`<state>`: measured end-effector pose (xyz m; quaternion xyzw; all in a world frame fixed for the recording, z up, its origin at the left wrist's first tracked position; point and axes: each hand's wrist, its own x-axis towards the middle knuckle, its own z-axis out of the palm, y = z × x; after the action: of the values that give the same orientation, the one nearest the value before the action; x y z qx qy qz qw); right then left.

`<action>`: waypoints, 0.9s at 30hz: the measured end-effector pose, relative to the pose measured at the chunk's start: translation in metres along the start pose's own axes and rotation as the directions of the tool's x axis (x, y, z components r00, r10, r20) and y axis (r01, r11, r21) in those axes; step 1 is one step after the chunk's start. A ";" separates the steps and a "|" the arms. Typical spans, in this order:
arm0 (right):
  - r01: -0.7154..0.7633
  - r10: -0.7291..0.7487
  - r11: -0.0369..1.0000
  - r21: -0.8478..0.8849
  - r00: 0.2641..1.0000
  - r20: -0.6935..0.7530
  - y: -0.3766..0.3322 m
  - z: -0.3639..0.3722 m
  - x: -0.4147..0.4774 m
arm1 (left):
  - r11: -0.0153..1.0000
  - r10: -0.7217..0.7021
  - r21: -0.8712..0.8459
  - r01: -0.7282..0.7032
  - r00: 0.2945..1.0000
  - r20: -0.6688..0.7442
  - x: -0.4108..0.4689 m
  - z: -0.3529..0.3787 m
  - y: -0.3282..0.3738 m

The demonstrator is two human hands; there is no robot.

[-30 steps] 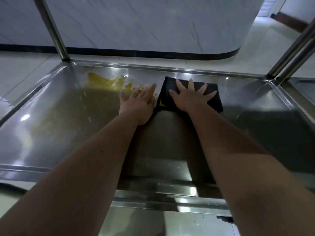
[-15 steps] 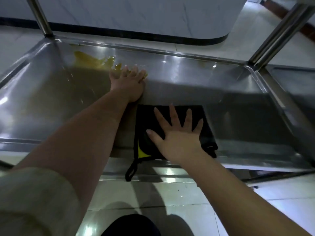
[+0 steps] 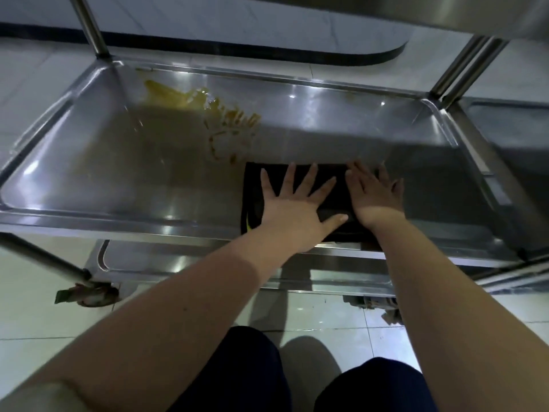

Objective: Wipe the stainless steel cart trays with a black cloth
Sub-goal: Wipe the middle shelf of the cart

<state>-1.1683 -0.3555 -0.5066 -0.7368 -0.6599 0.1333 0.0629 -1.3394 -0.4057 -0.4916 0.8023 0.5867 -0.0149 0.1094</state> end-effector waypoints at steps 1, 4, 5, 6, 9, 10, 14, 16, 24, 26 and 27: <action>0.002 -0.002 1.000 -0.001 1.000 0.008 0.001 0.000 0.000 | 1.000 -0.001 0.002 0.001 1.000 -0.010 0.000 0.001 -0.006; 0.015 -0.014 0.997 -0.078 1.000 0.014 0.001 0.003 -0.002 | 0.999 -0.039 0.032 0.040 0.998 -0.042 0.005 -0.003 -0.048; 0.023 -0.021 0.993 -0.112 1.000 0.017 0.001 0.004 -0.003 | 0.996 -0.081 0.043 0.083 0.995 -0.050 0.007 -0.006 -0.071; 0.031 -0.028 0.989 -0.145 0.999 0.023 0.001 0.005 -0.003 | 0.990 -0.130 0.054 0.133 0.990 -0.058 0.010 -0.011 -0.097; 0.029 -0.025 0.981 -0.191 0.999 0.026 -0.001 0.007 -0.001 | 0.973 -0.223 0.059 0.223 0.975 -0.010 0.019 -0.030 -0.155; 0.025 -0.020 0.981 -0.190 0.999 0.024 -0.002 0.007 0.000 | 0.971 -0.232 0.057 0.230 0.973 0.018 0.021 -0.035 -0.162; 0.013 -0.007 0.981 -0.196 0.999 0.034 -0.003 0.005 0.000 | 0.979 -0.199 0.055 0.196 0.978 0.058 0.001 -0.027 -0.152; -0.038 0.050 0.977 -0.211 0.997 0.052 -0.006 0.004 -0.001 | 0.990 -0.137 0.034 0.135 0.989 0.059 -0.024 -0.017 -0.146; 0.238 -0.232 0.959 -0.157 0.971 0.052 -0.118 0.007 0.048 | 0.991 -0.118 0.063 0.115 0.992 0.054 -0.043 -0.012 -0.139; 0.223 -0.215 0.961 -0.165 0.975 0.063 -0.121 0.016 0.055 | 0.993 -0.111 0.052 0.109 0.994 0.025 -0.036 -0.009 -0.147; 0.212 -0.204 0.962 -0.175 0.977 0.061 -0.119 0.021 0.056 | 0.992 -0.116 0.044 0.116 0.993 0.009 -0.028 -0.009 -0.153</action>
<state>-1.2823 -0.2879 -0.5013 -0.6630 -0.7442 0.0812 -0.0043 -1.4940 -0.3864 -0.5023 0.7689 0.6311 -0.0385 0.0944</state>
